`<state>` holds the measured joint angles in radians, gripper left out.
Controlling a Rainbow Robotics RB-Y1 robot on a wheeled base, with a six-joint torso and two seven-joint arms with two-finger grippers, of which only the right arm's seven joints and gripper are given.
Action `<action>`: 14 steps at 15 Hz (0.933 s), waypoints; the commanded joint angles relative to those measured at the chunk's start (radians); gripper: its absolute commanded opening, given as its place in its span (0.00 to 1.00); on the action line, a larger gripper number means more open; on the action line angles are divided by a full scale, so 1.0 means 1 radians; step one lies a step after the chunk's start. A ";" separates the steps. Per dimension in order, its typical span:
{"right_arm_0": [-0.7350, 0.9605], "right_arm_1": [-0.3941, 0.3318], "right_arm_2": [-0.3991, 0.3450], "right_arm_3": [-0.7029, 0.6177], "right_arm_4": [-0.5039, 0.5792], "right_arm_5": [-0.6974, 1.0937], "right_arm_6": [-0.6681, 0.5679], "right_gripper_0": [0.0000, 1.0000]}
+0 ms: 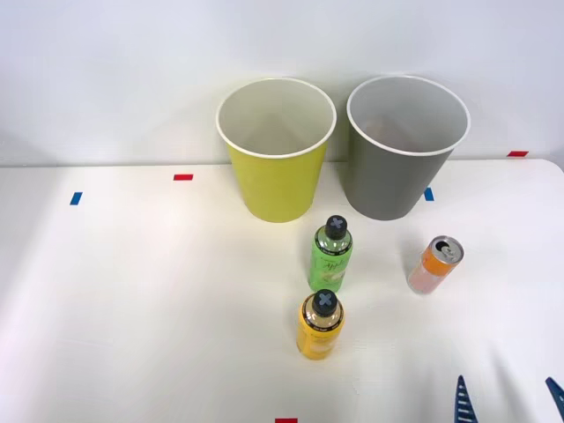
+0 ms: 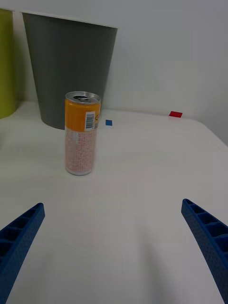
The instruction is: Put cans in the gray bin, plastic bottles in the light green bin
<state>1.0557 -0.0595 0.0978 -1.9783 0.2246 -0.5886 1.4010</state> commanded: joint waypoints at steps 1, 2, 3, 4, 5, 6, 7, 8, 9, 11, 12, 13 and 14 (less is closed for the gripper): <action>0.004 -0.011 0.048 0.036 0.001 -0.037 0.006 1.00; 0.007 -0.022 0.069 0.038 0.001 -0.043 0.007 1.00; 0.010 -0.030 0.086 0.038 -0.007 -0.046 0.009 1.00; 0.017 -0.031 0.095 0.038 -0.010 -0.057 0.010 1.00; 0.020 -0.031 0.100 0.038 -0.010 -0.060 0.012 1.00; 0.027 -0.031 0.105 0.038 -0.013 -0.060 0.015 1.00; 0.033 -0.031 0.108 0.038 -0.021 -0.060 0.022 1.00; 0.040 -0.030 0.112 0.038 -0.025 -0.060 0.027 1.00; 0.044 -0.031 0.117 0.038 -0.028 -0.060 0.033 1.00; 0.055 -0.030 0.125 0.038 -0.037 -0.060 0.036 1.00; 0.059 -0.031 0.131 0.038 -0.045 -0.060 0.036 1.00; 0.066 -0.031 0.135 0.038 -0.051 -0.060 0.036 1.00; 0.066 -0.031 0.135 0.038 -0.051 -0.060 0.036 1.00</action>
<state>1.1191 -0.0903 0.2312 -1.9405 0.1758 -0.6490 1.4372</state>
